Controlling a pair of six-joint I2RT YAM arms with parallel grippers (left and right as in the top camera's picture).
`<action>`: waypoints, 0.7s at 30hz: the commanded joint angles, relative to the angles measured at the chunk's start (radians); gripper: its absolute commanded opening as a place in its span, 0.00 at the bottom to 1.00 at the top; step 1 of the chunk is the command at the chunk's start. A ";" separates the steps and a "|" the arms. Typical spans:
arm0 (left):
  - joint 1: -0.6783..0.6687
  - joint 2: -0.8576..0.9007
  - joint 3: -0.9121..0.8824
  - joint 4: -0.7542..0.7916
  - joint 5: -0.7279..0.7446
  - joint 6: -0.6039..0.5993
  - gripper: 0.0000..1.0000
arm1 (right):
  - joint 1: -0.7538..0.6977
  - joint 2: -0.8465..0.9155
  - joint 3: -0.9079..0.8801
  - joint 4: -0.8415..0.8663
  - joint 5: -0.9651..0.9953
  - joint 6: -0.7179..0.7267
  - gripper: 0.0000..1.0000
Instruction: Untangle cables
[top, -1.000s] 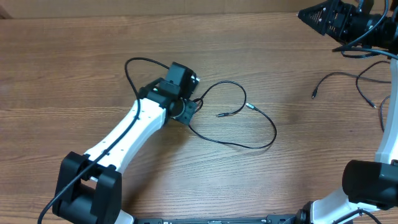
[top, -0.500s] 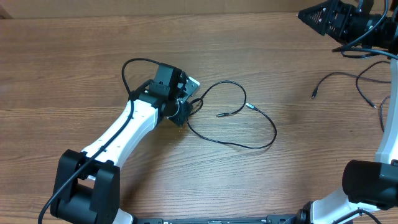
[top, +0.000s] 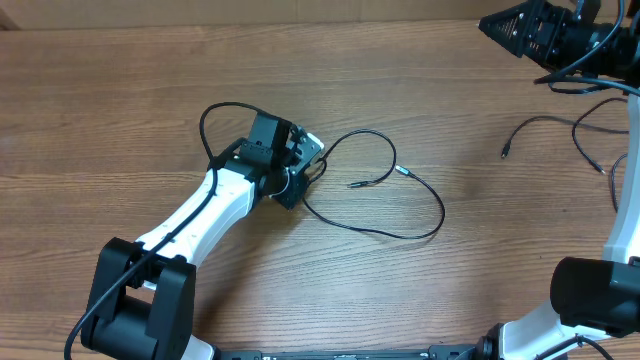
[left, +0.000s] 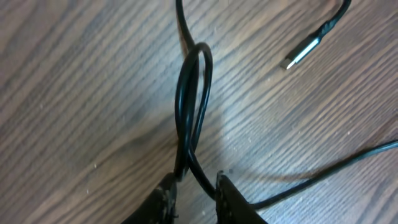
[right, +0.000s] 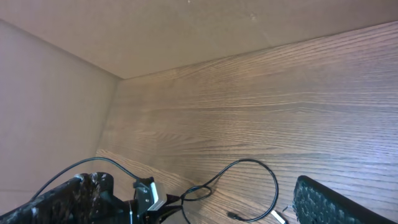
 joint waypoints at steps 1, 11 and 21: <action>0.001 -0.020 -0.027 0.035 0.041 0.014 0.24 | 0.001 -0.011 0.009 -0.001 -0.025 -0.008 1.00; 0.005 -0.020 -0.039 0.069 0.017 0.015 0.34 | 0.001 -0.011 0.009 -0.008 -0.037 -0.017 1.00; 0.005 -0.014 -0.039 0.129 0.017 0.015 0.36 | 0.001 -0.011 0.009 -0.016 -0.087 -0.042 1.00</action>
